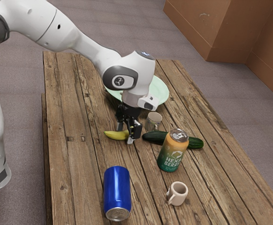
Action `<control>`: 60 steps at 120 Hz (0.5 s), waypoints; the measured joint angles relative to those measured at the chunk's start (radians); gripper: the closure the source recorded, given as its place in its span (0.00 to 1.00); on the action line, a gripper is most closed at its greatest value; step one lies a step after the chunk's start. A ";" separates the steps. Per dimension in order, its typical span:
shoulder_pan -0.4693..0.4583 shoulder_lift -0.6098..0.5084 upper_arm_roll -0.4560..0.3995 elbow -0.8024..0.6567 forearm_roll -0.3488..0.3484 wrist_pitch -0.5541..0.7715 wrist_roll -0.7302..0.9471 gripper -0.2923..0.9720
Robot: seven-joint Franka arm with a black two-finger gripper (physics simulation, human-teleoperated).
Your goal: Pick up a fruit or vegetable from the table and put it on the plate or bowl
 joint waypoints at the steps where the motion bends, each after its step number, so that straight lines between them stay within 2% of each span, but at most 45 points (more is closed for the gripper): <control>1: 0.000 0.000 0.000 0.000 0.000 0.000 0.000 0.29; 37: 0.002 0.014 0.000 0.000 0.003 0.007 0.000 0.50; 49: 0.004 0.015 0.002 0.000 0.003 0.007 0.000 0.60; 60: 0.005 0.014 0.006 0.001 0.006 0.004 -0.002 0.63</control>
